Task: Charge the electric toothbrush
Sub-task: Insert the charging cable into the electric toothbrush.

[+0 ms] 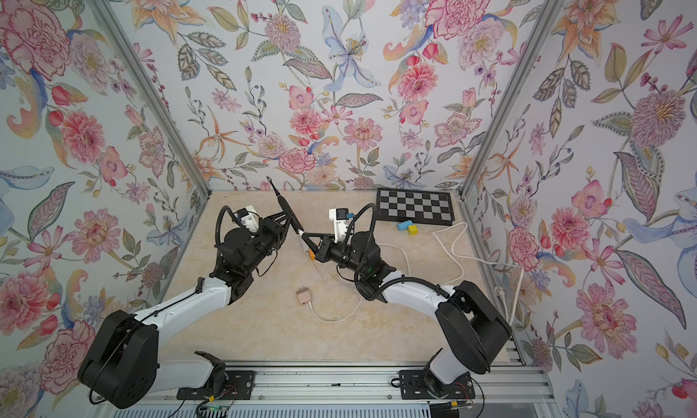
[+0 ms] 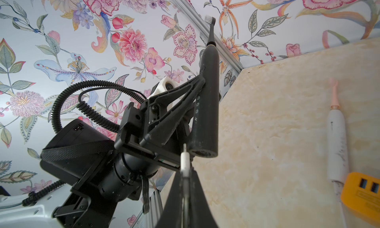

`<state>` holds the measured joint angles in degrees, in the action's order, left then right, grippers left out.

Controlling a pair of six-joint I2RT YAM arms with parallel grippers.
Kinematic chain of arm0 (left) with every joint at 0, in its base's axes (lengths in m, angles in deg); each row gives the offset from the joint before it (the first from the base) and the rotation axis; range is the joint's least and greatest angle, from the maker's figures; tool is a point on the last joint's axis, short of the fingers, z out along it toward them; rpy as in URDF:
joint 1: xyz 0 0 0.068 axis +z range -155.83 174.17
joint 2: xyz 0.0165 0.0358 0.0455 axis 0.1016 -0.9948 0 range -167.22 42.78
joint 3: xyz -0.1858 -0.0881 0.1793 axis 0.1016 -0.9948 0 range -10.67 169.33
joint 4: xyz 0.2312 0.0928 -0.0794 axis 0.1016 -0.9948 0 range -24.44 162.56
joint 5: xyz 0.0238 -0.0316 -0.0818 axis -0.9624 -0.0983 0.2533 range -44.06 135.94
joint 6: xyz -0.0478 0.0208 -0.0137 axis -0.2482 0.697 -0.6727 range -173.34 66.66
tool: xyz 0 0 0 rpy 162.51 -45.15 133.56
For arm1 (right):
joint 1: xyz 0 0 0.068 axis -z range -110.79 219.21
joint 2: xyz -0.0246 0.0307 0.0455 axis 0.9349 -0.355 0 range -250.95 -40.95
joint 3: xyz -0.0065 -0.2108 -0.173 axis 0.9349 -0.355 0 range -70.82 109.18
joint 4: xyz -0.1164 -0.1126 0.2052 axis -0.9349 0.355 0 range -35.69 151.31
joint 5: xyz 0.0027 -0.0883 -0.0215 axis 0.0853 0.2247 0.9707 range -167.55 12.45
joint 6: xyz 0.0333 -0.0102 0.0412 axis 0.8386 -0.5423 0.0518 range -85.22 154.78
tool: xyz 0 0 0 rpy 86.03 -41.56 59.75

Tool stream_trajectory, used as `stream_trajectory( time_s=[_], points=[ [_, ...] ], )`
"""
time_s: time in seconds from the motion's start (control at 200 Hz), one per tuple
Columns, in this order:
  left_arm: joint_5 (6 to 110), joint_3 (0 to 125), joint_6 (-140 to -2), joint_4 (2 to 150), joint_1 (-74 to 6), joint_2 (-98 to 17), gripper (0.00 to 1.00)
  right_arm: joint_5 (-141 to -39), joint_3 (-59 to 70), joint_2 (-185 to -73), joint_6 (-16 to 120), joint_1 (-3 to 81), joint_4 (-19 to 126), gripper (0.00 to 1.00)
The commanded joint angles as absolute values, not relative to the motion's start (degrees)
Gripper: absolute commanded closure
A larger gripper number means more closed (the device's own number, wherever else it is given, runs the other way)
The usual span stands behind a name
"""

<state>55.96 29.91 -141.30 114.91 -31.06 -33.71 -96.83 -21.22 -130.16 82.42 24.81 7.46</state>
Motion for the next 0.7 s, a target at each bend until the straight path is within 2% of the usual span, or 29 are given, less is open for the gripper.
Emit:
stream_trajectory(
  time_s=[0.0, 0.696],
  points=[
    [55.1, 30.5, -143.1, 118.8, -31.6, -32.7, 1.0, -97.5, -19.7, -131.3, 83.0, 25.0, 4.3, 0.99],
    [54.8, 30.5, -143.2, 118.7, -31.6, -32.6, 1.0, -97.6, -23.3, -127.6, 81.5, 25.6, 5.9, 0.99]
  ],
)
